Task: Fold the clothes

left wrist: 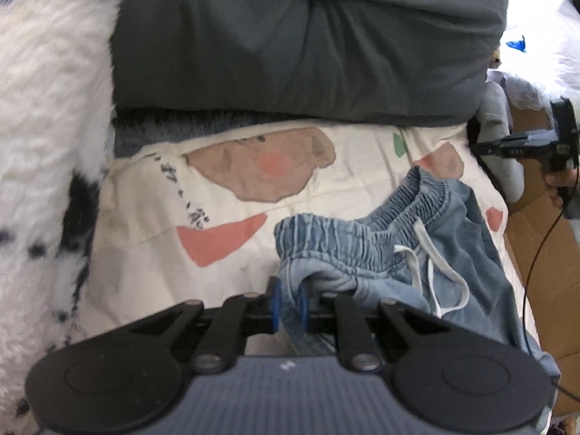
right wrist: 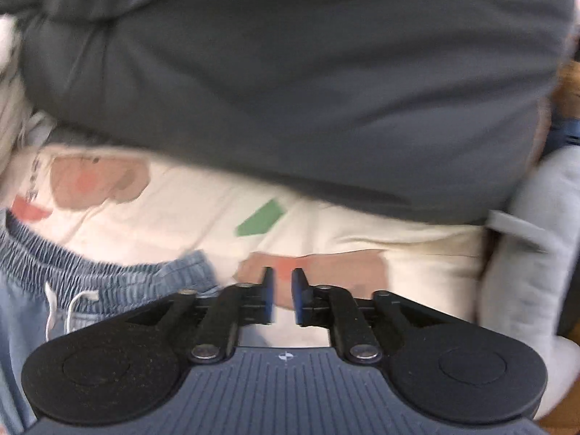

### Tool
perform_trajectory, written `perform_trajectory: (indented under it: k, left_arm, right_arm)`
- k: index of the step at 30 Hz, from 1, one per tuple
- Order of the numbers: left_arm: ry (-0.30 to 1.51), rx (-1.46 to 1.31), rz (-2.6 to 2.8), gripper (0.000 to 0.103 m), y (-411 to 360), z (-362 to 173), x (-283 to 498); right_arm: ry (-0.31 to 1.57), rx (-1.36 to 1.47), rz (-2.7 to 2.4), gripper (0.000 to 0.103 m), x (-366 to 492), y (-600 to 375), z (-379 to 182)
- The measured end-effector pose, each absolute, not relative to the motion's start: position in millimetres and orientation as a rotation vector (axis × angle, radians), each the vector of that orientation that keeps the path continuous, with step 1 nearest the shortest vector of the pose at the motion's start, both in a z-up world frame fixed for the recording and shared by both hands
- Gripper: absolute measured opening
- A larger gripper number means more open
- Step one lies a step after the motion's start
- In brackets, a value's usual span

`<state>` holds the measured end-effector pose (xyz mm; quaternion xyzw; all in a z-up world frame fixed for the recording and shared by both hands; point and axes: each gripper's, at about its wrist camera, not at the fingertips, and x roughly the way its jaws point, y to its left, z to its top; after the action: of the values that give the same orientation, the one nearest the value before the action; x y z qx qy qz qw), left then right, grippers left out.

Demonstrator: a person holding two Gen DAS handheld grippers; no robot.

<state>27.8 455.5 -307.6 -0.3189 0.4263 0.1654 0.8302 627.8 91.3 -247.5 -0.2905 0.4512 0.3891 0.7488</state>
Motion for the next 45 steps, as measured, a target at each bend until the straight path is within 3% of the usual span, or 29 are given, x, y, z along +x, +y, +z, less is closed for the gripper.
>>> perform_trajectory:
  k: [2, 11, 19, 22, 23, 35, 45]
  left_arm:
    - [0.905, -0.68, 0.354, 0.012, 456, -309, 27]
    - [0.924, -0.693, 0.354, 0.012, 458, -319, 26]
    - [0.991, -0.747, 0.344, 0.013, 459, -341, 28]
    - [1.007, -0.75, 0.344, 0.012, 460, -346, 29]
    - [1.008, -0.748, 0.346, 0.012, 461, -347, 30]
    - [0.827, -0.494, 0.346, 0.006, 467, -287, 66]
    - [0.745, -0.48, 0.358, 0.006, 499, -272, 104]
  right_arm:
    - [1.021, -0.678, 0.895, 0.042, 624, 103, -260]
    - [1.126, -0.941, 0.975, 0.042, 614, 127, -311]
    - [1.185, -1.003, 0.984, 0.045, 612, 140, -345]
    - [1.171, -1.022, 1.014, 0.013, 605, 138, -342]
    - [1.15, -1.041, 1.016, 0.011, 600, 138, -340]
    - [0.839, -1.09, 0.784, 0.009, 582, 115, -276]
    - [0.77, -1.021, 0.663, 0.009, 624, 123, -248]
